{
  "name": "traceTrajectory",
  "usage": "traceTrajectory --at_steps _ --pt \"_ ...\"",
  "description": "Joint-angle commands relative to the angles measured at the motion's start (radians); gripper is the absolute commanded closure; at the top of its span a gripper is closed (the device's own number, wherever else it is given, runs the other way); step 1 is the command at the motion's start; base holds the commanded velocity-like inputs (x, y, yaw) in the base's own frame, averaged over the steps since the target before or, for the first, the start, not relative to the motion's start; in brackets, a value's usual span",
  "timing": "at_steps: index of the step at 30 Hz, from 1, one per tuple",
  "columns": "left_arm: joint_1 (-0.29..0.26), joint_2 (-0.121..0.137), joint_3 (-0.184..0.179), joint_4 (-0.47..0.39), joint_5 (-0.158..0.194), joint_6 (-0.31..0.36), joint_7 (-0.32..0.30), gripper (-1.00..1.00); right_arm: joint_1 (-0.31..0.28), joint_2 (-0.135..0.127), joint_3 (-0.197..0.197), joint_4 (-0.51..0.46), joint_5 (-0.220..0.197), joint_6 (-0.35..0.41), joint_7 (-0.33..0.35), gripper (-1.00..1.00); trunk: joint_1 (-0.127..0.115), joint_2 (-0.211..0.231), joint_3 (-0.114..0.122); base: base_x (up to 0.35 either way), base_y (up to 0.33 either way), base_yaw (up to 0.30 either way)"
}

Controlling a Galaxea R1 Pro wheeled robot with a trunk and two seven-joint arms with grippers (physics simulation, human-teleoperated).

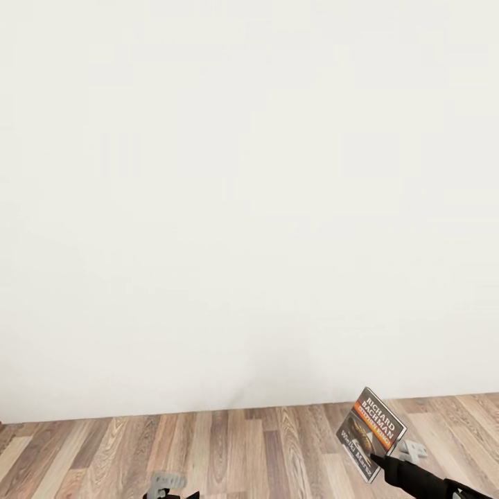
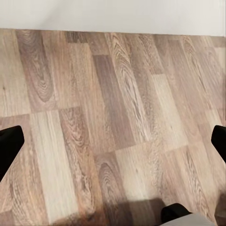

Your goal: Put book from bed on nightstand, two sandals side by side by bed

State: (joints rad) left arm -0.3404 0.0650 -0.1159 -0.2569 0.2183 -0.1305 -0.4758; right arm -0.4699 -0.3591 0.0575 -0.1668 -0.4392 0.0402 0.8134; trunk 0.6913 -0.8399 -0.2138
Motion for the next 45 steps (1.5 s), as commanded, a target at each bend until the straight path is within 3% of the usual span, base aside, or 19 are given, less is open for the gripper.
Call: traceTrajectory --at_steps 1,29,45 --pt "0.000 0.001 -0.008 0.001 0.009 -0.004 0.000 -1.00 -0.001 0.000 0.005 0.000 -0.010 0.005 0.003 1.00 0.000 -0.001 -0.001 0.003 0.000 -0.138" --pt "-0.001 0.001 -0.008 0.001 0.009 -0.004 0.000 -1.00 -0.001 0.000 0.005 0.001 -0.010 0.004 0.001 1.00 0.000 -0.001 -0.001 0.287 0.000 -0.017" --pt "0.000 0.001 -0.008 0.001 0.009 -0.004 -0.001 -1.00 -0.001 -0.001 0.005 0.001 -0.010 0.004 0.001 1.00 0.000 -0.001 -0.001 0.077 0.000 -0.250"
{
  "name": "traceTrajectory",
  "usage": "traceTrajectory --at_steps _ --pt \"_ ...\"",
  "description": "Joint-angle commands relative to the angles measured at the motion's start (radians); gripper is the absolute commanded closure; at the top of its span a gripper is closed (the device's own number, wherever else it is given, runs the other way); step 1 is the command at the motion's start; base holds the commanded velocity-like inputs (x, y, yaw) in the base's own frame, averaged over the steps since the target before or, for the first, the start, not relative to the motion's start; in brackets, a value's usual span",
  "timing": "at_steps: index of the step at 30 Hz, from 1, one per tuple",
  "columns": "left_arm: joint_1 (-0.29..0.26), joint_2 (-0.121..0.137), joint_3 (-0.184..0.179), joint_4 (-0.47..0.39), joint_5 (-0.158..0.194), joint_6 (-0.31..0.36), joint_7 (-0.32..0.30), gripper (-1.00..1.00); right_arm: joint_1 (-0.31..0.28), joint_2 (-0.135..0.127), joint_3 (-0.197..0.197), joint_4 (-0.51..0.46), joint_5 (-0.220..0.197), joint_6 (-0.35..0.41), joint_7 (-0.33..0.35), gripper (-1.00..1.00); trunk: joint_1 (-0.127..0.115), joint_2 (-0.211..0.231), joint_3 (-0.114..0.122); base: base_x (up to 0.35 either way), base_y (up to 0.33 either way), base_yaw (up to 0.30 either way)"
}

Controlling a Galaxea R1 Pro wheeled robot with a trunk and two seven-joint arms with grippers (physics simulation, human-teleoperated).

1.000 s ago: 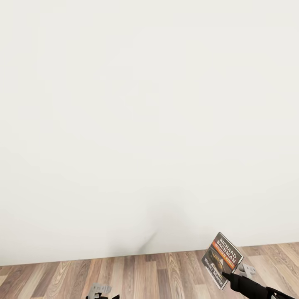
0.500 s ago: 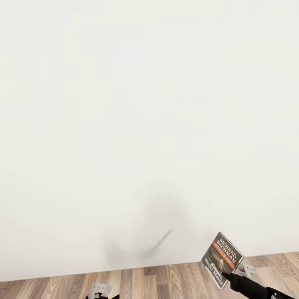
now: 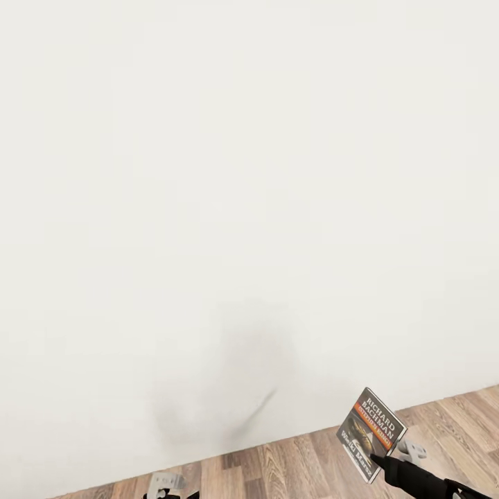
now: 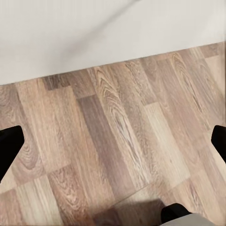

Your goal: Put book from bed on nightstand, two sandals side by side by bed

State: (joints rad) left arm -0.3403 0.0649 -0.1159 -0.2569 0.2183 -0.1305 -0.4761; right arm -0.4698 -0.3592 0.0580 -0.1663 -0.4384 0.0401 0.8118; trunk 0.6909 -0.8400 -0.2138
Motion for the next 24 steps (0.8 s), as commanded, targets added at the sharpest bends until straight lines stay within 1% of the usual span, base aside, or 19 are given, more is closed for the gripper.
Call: traceTrajectory --at_steps 1,7,10,24 --pt "-0.001 0.001 -0.008 0.001 0.009 -0.004 -0.001 -1.00 -0.001 0.000 0.005 0.000 -0.011 0.004 0.003 1.00 0.001 -0.001 -0.001 0.280 0.000 -0.292" --pt "-0.001 0.001 -0.008 0.001 0.009 -0.004 0.000 -1.00 -0.001 0.000 0.005 0.000 -0.011 0.004 0.003 1.00 0.001 -0.001 -0.001 0.295 0.000 -0.292" --pt "-0.001 0.001 -0.008 0.001 0.009 -0.004 0.000 -1.00 -0.001 0.000 0.005 0.000 -0.011 0.004 0.003 1.00 0.001 -0.001 -0.001 0.174 0.000 -0.296" --pt "0.000 0.001 -0.008 0.001 0.009 -0.004 0.000 -1.00 -0.001 0.000 0.005 0.000 -0.011 0.004 0.003 1.00 0.001 -0.001 -0.001 0.009 0.000 -0.300"
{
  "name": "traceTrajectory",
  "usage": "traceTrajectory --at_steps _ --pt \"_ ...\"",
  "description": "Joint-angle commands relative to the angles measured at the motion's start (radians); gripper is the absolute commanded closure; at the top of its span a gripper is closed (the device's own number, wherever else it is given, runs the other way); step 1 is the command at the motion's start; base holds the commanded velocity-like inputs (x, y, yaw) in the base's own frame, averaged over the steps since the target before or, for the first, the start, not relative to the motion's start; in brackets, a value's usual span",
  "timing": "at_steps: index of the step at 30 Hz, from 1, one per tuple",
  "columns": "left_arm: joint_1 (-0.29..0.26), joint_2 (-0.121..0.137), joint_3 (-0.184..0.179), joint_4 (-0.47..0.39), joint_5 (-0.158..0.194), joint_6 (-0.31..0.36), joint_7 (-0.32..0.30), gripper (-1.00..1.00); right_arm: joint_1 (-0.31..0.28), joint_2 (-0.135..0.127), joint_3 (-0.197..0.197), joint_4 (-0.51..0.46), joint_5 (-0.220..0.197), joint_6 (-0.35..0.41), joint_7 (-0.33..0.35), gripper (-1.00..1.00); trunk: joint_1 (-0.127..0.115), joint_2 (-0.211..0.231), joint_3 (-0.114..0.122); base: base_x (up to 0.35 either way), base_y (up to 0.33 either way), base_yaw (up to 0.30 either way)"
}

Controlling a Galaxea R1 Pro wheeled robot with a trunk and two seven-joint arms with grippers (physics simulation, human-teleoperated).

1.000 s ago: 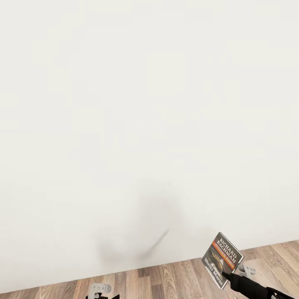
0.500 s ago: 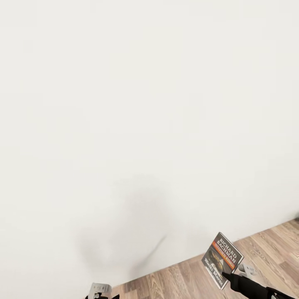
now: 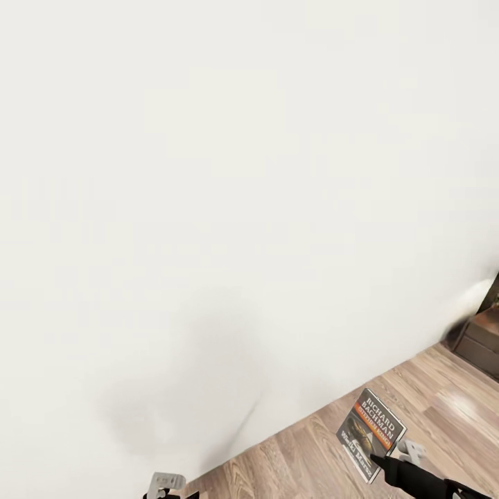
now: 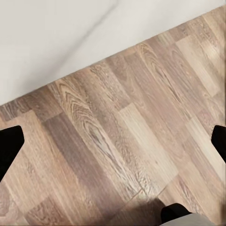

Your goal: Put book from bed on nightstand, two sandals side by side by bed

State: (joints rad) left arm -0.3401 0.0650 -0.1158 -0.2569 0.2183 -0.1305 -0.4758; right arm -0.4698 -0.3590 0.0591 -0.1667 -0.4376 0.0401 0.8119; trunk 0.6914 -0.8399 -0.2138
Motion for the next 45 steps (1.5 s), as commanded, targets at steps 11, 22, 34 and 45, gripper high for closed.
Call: traceTrajectory --at_steps 11,22,34,45 --pt "-0.001 0.001 -0.008 0.001 0.009 -0.004 -0.001 -1.00 -0.001 0.000 0.004 0.000 -0.012 0.004 0.003 1.00 0.000 -0.001 -0.001 0.217 0.000 -0.300" --pt "-0.001 0.001 -0.008 0.001 0.009 -0.004 0.000 -1.00 -0.001 -0.001 0.003 0.000 -0.012 0.004 0.003 1.00 0.000 -0.001 -0.001 0.046 0.000 -0.300" --pt "0.000 0.001 -0.008 0.001 0.009 -0.004 -0.001 -1.00 -0.001 0.000 0.004 0.001 -0.012 0.004 0.003 1.00 0.000 -0.001 -0.001 0.000 0.000 -0.300" --pt "0.000 0.001 -0.008 0.001 0.009 -0.004 0.000 -1.00 -0.001 0.000 0.004 0.000 -0.012 0.004 0.003 1.00 0.000 -0.001 -0.001 0.000 0.000 -0.300"
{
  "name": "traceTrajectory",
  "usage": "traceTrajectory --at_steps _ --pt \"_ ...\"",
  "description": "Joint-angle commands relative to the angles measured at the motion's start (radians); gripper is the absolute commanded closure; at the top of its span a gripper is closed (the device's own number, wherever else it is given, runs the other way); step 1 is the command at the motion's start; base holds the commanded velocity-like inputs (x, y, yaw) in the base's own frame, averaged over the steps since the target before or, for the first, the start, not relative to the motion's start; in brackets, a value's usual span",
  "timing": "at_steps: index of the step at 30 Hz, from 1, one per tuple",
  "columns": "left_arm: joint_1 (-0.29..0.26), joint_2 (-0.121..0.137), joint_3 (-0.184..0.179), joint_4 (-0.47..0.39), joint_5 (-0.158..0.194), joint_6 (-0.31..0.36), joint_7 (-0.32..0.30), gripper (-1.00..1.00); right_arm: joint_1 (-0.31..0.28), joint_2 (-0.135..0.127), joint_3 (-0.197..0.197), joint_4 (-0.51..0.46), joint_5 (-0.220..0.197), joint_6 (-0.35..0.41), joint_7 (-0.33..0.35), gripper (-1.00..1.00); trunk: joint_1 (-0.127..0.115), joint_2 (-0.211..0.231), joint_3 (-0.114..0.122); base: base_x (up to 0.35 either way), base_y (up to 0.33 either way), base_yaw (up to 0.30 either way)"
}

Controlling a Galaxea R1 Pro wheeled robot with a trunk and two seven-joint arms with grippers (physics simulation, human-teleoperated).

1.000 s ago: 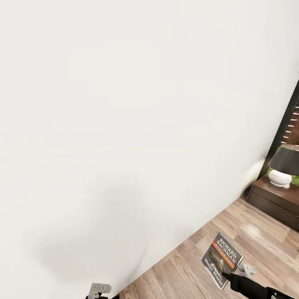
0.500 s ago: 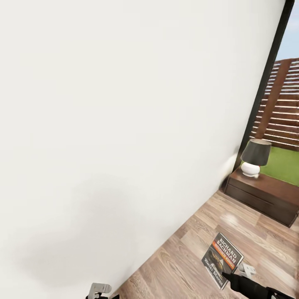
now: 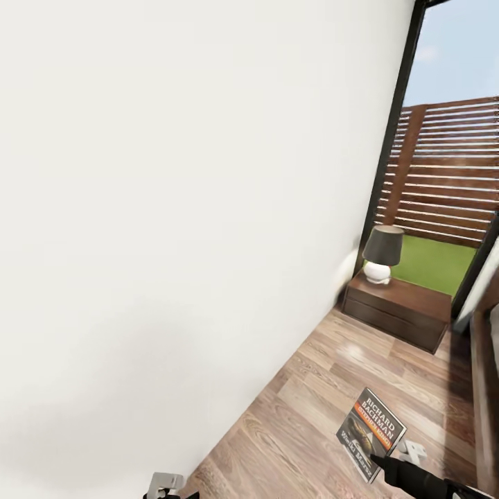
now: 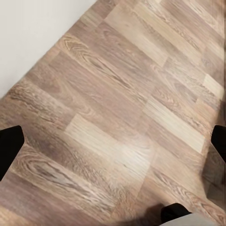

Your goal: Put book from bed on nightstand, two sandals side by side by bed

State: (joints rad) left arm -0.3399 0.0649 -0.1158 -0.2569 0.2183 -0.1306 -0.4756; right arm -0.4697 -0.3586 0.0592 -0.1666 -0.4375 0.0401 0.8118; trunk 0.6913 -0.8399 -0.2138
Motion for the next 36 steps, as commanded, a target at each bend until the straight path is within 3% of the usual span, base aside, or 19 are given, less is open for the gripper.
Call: traceTrajectory --at_steps 1,36 --pt "-0.001 0.001 -0.008 0.001 0.009 -0.004 -0.001 -1.00 -0.001 0.000 0.004 0.000 -0.012 0.004 0.003 1.00 0.000 -0.001 -0.001 0.000 0.000 -0.300" --pt "-0.001 0.001 -0.008 0.001 0.009 -0.004 -0.001 -1.00 -0.001 0.000 0.003 0.000 -0.012 0.004 0.003 1.00 0.000 -0.001 -0.001 0.058 0.000 -0.300"
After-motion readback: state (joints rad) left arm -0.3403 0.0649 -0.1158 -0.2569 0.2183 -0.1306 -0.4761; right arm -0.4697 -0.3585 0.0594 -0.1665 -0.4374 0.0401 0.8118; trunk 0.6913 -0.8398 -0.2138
